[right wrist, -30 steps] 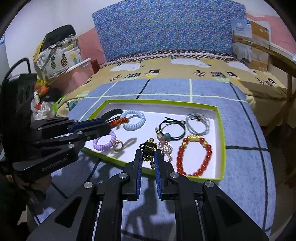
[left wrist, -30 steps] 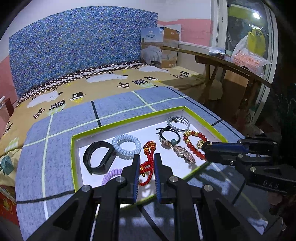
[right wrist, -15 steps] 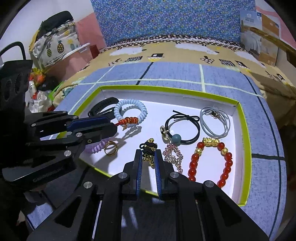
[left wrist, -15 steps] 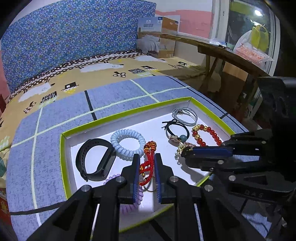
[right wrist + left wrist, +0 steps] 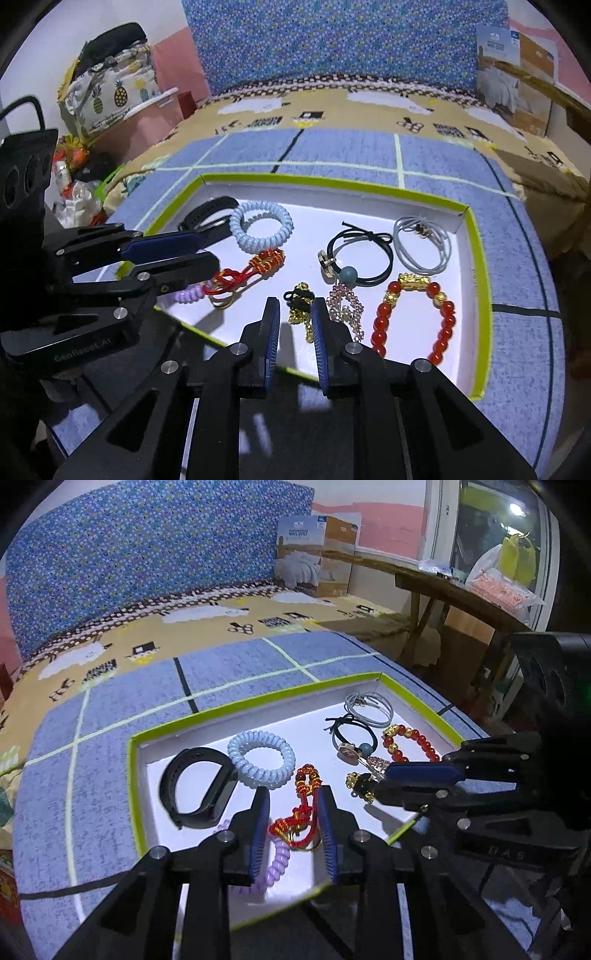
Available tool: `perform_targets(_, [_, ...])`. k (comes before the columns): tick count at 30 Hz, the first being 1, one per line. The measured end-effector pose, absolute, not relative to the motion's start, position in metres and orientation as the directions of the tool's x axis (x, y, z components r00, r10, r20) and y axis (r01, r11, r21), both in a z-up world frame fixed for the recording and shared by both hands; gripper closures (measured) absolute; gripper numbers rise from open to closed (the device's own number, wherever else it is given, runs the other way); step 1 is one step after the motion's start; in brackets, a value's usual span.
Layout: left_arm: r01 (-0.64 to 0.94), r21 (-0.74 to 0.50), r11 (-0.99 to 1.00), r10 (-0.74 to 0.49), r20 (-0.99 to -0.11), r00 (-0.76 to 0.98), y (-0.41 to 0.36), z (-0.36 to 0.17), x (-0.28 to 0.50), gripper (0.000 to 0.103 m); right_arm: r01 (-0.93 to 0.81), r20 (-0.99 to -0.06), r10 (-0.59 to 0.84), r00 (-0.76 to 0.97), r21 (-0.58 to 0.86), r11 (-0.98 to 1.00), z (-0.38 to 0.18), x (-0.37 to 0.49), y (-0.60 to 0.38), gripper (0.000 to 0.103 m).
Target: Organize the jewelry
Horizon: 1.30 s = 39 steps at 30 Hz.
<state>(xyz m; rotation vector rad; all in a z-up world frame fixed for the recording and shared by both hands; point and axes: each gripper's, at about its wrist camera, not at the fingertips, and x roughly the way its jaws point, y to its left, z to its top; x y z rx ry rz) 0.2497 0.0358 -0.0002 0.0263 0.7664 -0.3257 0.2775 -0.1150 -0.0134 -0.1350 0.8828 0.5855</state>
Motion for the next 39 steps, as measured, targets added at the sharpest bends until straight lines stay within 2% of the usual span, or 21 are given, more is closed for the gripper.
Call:
perform_targets(5, [0.256,-0.079,0.964,-0.245,-0.646,0.723,0.042,0.013,0.221,0.075,-0.518,-0.714,0.446,0.54,0.135,0.844,0.005,0.253,-0.127,0.077])
perform_targets(21, [0.081,-0.096,0.992,-0.121,-0.557,0.821,0.042,0.042,0.117,0.075,-0.478,-0.61,0.419,0.673,0.074,0.875,0.038,0.144,-0.16,0.077])
perform_targets(28, [0.016,-0.081,0.997,-0.058,-0.551,0.832,0.038,0.041,0.085,0.075,-0.462,-0.591,0.403,0.698,0.059,0.885,0.04,0.11,-0.167,0.077])
perform_targets(39, [-0.008,-0.064,0.998,-0.03,-0.56,0.828,0.029,0.031,0.048,0.075,-0.433,-0.574,0.376,0.727,0.041,0.9,0.036,0.077,-0.176,0.077])
